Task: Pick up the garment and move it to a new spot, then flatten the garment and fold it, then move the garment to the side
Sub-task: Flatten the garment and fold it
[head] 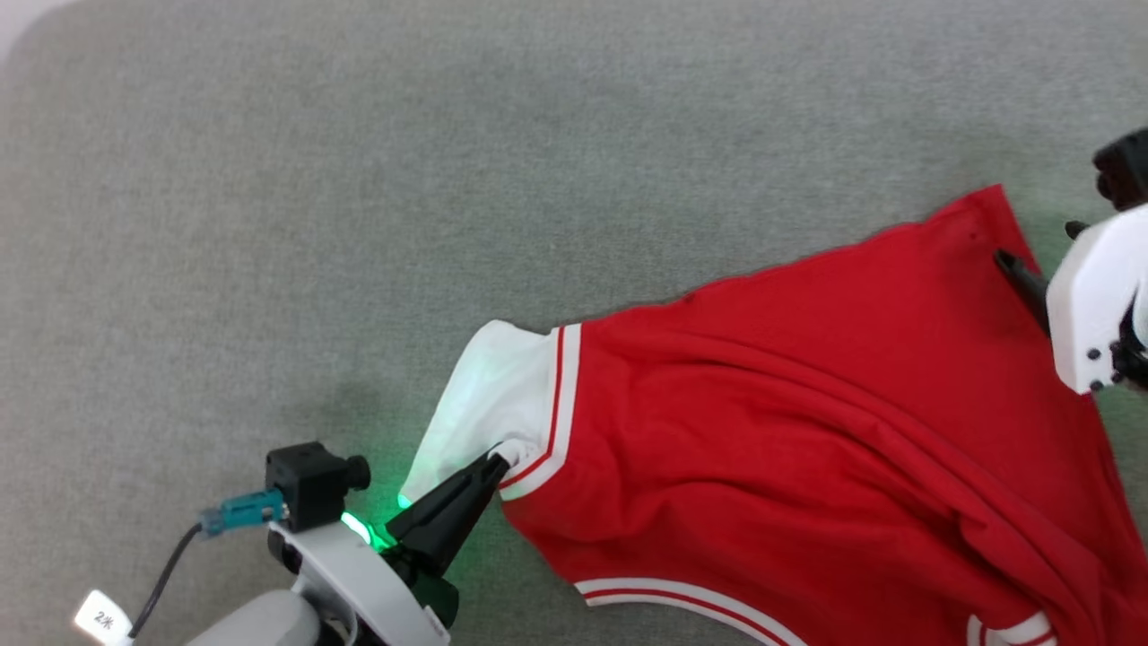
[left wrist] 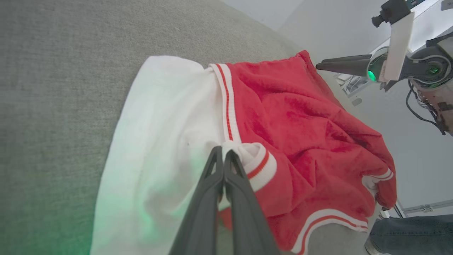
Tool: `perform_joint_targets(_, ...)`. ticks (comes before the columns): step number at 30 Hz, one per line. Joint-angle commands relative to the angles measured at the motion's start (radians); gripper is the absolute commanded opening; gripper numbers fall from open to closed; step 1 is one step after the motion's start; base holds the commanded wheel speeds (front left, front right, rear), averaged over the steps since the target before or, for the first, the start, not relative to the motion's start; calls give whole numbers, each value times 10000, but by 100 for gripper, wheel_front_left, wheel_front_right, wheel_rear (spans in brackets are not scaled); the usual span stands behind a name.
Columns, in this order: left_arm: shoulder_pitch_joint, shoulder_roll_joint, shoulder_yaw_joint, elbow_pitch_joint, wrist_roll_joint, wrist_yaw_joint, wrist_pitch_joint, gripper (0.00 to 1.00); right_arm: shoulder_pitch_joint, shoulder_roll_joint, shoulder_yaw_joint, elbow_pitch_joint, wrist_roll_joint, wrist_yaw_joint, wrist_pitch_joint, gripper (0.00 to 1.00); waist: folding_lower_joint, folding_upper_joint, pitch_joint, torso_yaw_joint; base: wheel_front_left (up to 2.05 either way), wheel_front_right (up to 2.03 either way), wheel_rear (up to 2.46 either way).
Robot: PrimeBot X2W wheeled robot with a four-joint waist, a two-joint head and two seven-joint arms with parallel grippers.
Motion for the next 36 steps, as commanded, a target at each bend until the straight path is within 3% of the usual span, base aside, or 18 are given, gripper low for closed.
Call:
perform_joint_targets(1,-120,-69,-31,14,-38,23,2,0,-324,10,326,465,-94,-3,-182,100,0,0,224,231,0,0,0)
perform_joint_targets(7,-252,-158,-87,80,-73,23,0,0,-1094,79,1392,2205,180,-3,-651,100,0,0,271,315,0,0,0)
perform_joint_targets(9,-252,-148,-33,83,-89,23,0,0,-1160,30,1716,2479,384,-2,-690,34,0,0,270,295,0,0,0)
perform_joint_targets(10,-252,-148,-33,83,-89,23,0,0,-1160,30,1716,2479,384,-2,-690,34,0,0,270,295,0,0,0)
perform_joint_targets(11,-225,-134,18,106,-131,23,2,0,-1188,4,1781,2576,505,-2,-764,6,0,0,269,263,0,0,0)
perform_joint_targets(12,-169,-148,86,157,-238,23,0,0,-1247,-43,1813,2664,635,-2,-859,0,0,0,265,235,0,0,0)
perform_joint_targets(18,-646,68,377,777,-786,23,0,0,-1858,-51,1375,2941,1362,-8,-1939,0,0,0,234,50,0,0,0)
perform_joint_targets(26,-3474,425,917,1553,-1672,23,415,0,-3702,706,-48,4065,1096,-6,-3584,0,0,0,307,-391,0,0,0)
perform_joint_targets(36,-8661,-336,1952,4193,-2299,23,907,0,-7510,1808,-2450,6137,-50,-8,-5960,0,0,0,498,-752,0,0,0)
